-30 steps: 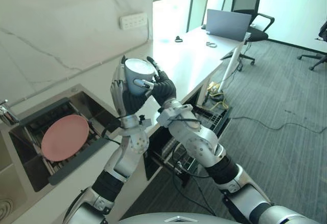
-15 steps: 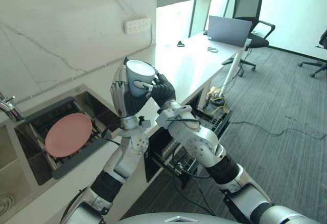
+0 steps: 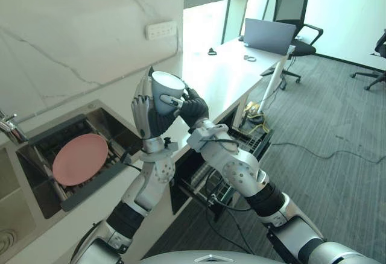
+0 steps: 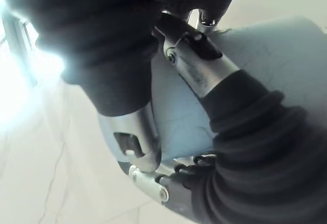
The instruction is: Walk over to the sink, pick up the cup, carry it to the dishwasher, place the cup inside the dishwasher, then close the dishwasher door
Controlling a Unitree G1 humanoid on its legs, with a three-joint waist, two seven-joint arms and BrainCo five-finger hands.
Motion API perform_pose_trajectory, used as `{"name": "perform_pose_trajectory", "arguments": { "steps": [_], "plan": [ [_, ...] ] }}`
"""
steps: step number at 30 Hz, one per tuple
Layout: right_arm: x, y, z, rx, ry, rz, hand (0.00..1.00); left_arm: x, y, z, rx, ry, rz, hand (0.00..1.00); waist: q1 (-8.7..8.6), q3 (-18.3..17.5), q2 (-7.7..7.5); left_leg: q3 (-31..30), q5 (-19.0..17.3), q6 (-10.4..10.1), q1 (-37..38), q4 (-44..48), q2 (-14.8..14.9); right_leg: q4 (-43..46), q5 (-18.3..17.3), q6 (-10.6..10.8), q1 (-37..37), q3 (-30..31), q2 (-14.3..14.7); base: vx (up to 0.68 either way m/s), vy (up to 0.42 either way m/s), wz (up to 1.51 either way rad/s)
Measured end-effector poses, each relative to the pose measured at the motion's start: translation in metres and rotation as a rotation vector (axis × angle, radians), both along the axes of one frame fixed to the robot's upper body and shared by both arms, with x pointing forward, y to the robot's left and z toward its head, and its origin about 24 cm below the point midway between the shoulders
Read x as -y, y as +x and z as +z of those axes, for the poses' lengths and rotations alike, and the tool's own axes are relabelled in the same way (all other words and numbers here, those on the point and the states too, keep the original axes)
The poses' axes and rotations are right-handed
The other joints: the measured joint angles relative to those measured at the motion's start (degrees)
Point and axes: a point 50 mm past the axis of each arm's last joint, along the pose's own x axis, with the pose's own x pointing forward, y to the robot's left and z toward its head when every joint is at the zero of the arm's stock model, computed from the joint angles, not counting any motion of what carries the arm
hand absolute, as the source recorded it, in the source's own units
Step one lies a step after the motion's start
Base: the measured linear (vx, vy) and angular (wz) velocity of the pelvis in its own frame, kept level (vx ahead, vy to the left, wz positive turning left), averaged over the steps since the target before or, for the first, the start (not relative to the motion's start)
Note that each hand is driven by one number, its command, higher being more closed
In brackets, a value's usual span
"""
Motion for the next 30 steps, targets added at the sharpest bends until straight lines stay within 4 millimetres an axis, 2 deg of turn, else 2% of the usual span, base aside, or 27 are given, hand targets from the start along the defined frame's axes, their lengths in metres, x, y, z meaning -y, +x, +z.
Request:
{"name": "perform_pose_trajectory", "arguments": {
  "steps": [1, 11, 13, 15, 17, 20, 21, 23, 25, 27, 29, 30],
  "plan": [
    [0.001, 0.001, 0.000, -0.005, 0.017, -0.005, 1.00, 0.001, 0.000, 0.001, 0.007, 0.007, -0.009, 0.00, 0.01, 0.00, 0.00, -0.02, 0.00, 0.00, -0.05, 0.00, 0.00, -0.01, 0.01, 0.00, -0.01, -0.01, 0.00, 0.00, 0.000, 0.00],
    [0.018, 0.008, 0.007, -0.020, 0.170, -0.211, 1.00, 0.034, -0.014, 0.006, 0.105, 0.088, -0.182, 0.00, 0.17, -0.02, 0.00, -0.24, 0.01, -0.01, -0.25, -0.01, -0.01, -0.07, 0.03, 0.07, -0.07, -0.06, 0.00, 0.00, 0.000, 0.00],
    [0.026, 0.011, 0.014, -0.003, 0.229, -0.291, 1.00, 0.036, -0.016, 0.008, 0.124, 0.083, -0.201, 0.00, 0.12, -0.02, 0.01, -0.28, 0.01, -0.01, -0.27, -0.01, -0.01, -0.02, 0.05, 0.12, -0.05, -0.04, 0.01, 0.00, 0.000, 0.00],
    [0.043, 0.014, 0.027, 0.050, 0.323, -0.397, 1.00, 0.035, -0.018, 0.005, 0.119, 0.105, -0.206, 0.00, 0.21, -0.02, 0.01, -0.32, 0.01, 0.00, -0.28, -0.01, -0.01, -0.01, 0.04, 0.15, -0.02, -0.04, 0.01, 0.00, 0.000, 0.00],
    [0.065, 0.011, 0.045, 0.134, 0.432, -0.501, 1.00, 0.024, -0.019, -0.005, 0.064, 0.101, -0.161, 0.00, 0.03, -0.01, 0.03, -0.30, 0.00, -0.01, -0.32, -0.01, -0.05, -0.06, 0.05, 0.16, -0.02, -0.03, 0.02, 0.00, 0.000, 0.00],
    [0.102, 0.003, 0.063, 0.258, 0.525, -0.652, 1.00, -0.017, -0.018, 0.000, 0.066, 0.054, 0.009, 0.00, -0.40, 0.00, 0.05, -0.28, -0.05, -0.07, -0.32, -0.01, -0.10, -0.05, 0.05, 0.16, 0.08, -0.05, 0.02, 0.00, 0.000, 0.00],
    [0.122, -0.001, 0.064, 0.295, 0.559, -0.740, 1.00, -0.042, -0.019, 0.011, 0.114, 0.022, 0.110, 0.00, -0.39, 0.00, 0.05, -0.32, -0.06, -0.08, -0.30, -0.01, -0.09, -0.06, 0.05, 0.16, 0.18, -0.12, 0.03, 0.00, 0.000, 0.00],
    [0.155, -0.011, 0.059, 0.330, 0.610, -0.876, 1.00, -0.078, -0.028, 0.032, 0.230, -0.028, 0.257, 0.00, -0.17, 0.05, 0.09, -0.49, -0.10, -0.08, -0.18, -0.01, -0.12, -0.12, -0.01, 0.23, 0.56, -0.31, 0.02, 0.00, 0.000, 0.04],
    [0.179, -0.021, 0.053, 0.339, 0.651, -0.988, 1.00, -0.096, -0.037, 0.042, 0.289, -0.059, 0.310, 0.00, 0.00, 0.10, 0.18, -0.57, -0.26, -0.13, 0.00, -0.02, -0.15, -0.16, -0.14, 0.28, 0.85, -0.44, 0.01, 0.00, 0.000, 0.07],
    [0.195, -0.032, 0.047, 0.348, 0.675, -1.069, 1.00, -0.100, -0.043, 0.041, 0.253, -0.109, 0.254, 0.00, -0.01, 0.21, 0.36, -0.71, -0.33, -0.05, 0.02, -0.02, -0.23, -0.19, -0.24, 0.40, 0.99, -0.53, -0.11, 0.00, 0.000, 0.07],
    [0.211, -0.045, 0.040, 0.352, 0.678, -1.156, 1.00, -0.096, -0.047, 0.023, 0.043, -0.258, 0.011, 0.00, -0.12, 0.41, 0.48, -0.85, -0.40, 0.02, -0.13, -0.03, -0.38, -0.28, -0.29, 0.48, 0.97, -0.52, -0.27, 0.00, 0.000, 0.00],
    [0.215, -0.048, 0.037, 0.353, 0.668, -1.179, 1.00, -0.093, -0.049, 0.016, -0.018, -0.298, -0.051, 0.00, -0.19, 0.43, 0.46, -0.93, -0.40, 0.02, -0.21, -0.03, -0.43, -0.27, -0.33, 0.54, 0.97, -0.54, -0.33, 0.00, 0.000, 0.06]
  ]
}}
